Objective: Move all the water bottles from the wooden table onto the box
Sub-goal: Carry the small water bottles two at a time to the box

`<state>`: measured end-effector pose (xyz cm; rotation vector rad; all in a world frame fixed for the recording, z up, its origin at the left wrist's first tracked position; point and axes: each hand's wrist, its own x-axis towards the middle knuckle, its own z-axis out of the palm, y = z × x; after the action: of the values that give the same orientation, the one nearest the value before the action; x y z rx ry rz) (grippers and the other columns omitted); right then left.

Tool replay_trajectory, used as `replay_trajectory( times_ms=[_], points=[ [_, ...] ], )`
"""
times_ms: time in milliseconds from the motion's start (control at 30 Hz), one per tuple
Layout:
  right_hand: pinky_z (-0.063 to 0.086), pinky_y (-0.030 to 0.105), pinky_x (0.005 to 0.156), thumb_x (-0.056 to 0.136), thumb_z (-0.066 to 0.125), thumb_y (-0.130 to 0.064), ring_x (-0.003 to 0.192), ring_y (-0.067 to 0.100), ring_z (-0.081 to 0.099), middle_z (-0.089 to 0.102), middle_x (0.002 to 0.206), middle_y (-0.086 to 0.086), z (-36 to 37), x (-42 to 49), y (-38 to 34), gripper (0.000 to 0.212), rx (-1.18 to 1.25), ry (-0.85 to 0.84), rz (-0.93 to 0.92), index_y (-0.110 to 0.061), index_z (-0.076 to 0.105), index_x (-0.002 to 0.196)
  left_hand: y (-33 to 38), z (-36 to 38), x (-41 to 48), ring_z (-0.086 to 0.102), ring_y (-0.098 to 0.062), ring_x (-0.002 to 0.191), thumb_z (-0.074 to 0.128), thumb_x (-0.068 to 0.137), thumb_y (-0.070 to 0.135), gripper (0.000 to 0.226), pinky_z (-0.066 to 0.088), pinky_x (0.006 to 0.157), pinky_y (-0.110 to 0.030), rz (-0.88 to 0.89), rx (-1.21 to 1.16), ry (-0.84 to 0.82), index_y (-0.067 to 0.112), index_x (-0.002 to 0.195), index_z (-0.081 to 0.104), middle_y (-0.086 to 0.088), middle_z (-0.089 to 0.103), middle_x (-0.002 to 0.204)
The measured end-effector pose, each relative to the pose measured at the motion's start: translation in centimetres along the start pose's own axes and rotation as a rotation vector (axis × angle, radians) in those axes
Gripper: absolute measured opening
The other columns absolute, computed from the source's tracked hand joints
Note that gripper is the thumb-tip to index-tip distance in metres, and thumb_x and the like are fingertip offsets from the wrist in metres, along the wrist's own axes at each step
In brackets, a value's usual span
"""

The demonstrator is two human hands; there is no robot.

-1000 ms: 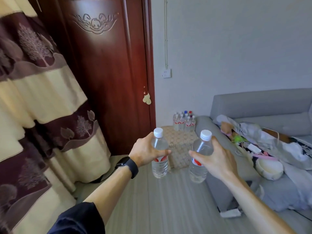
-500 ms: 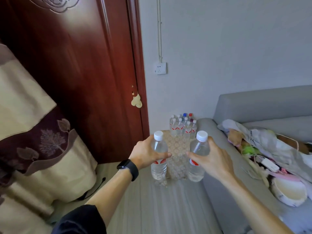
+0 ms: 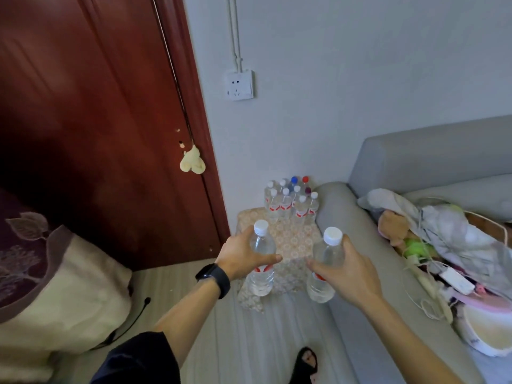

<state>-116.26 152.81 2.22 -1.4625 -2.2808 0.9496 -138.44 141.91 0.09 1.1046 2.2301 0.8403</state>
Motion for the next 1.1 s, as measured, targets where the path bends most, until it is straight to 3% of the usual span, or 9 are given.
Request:
replay_trajectory(
  times_ms=[133,333,533,700,867,967,1100],
  points=[
    [0.050,0.037,0.075,0.061,0.071,-0.073,0.097,0.033,0.064,0.069,0.102,0.002,0.8,7.7,0.4,0.066,-0.007,-0.061,-0.008,-0.043,0.042,0.112,0.4,1.2,6.6,0.063,-0.011,0.100,0.080,0.060,0.069,0.085,0.055,0.086,-0.029,-0.045,0.003,-0.016,0.035,0.132,0.050,0.013,0.066,0.108],
    [0.048,0.035,0.076,0.068,0.075,-0.066,0.101,0.028,0.064,0.067,0.110,-0.003,0.9,18.1,-0.4,0.076,-0.040,-0.180,-0.068,-0.036,0.044,0.130,1.5,1.7,15.3,0.064,-0.011,0.098,0.076,0.054,0.077,0.089,0.057,0.087,-0.034,-0.170,-0.049,0.022,0.038,0.129,0.049,0.013,0.067,0.108],
    [0.050,0.038,0.084,0.067,0.072,-0.071,0.110,0.029,0.062,0.064,0.124,-0.005,2.5,26.0,-0.3,0.077,-0.060,-0.275,-0.071,-0.036,0.044,0.129,1.2,2.3,21.8,0.062,-0.010,0.097,0.080,0.062,0.068,0.080,0.056,0.086,-0.032,-0.247,-0.109,0.023,0.035,0.128,0.050,0.015,0.063,0.105],
    [0.046,0.034,0.080,0.070,0.076,-0.061,0.106,0.024,0.062,0.063,0.118,-0.006,4.9,31.4,0.6,0.072,-0.033,-0.373,-0.020,-0.034,0.045,0.129,-0.9,3.6,27.3,0.060,-0.014,0.101,0.082,0.065,0.064,0.080,0.053,0.090,-0.034,-0.290,-0.114,-0.029,0.031,0.129,0.048,0.012,0.063,0.108],
    [0.042,0.023,0.068,0.071,0.083,-0.033,0.087,0.009,0.056,0.062,0.104,-0.014,7.9,35.4,1.5,0.063,0.023,-0.422,0.010,-0.036,0.046,0.122,-3.9,5.4,32.4,0.062,-0.020,0.102,0.080,0.068,0.063,0.076,0.051,0.083,-0.034,-0.345,-0.077,-0.097,0.030,0.128,0.047,0.006,0.066,0.111],
    [0.042,0.028,0.070,0.069,0.082,-0.026,0.086,0.017,0.059,0.064,0.099,-0.009,10.2,37.9,2.7,0.058,0.015,-0.445,0.072,-0.034,0.045,0.112,-5.6,6.7,35.2,0.060,-0.021,0.101,0.079,0.070,0.062,0.078,0.042,0.076,-0.029,-0.379,-0.077,-0.142,0.030,0.132,0.044,0.005,0.065,0.115],
    [0.047,0.034,0.075,0.066,0.082,-0.029,0.089,0.020,0.061,0.063,0.095,-0.012,13.6,39.9,5.1,0.056,0.017,-0.471,0.159,-0.033,0.045,0.108,-7.9,9.6,37.1,0.059,-0.022,0.098,0.084,0.069,0.053,0.070,0.046,0.075,-0.031,-0.444,-0.140,-0.165,0.033,0.124,0.046,0.008,0.062,0.107]
  ],
)
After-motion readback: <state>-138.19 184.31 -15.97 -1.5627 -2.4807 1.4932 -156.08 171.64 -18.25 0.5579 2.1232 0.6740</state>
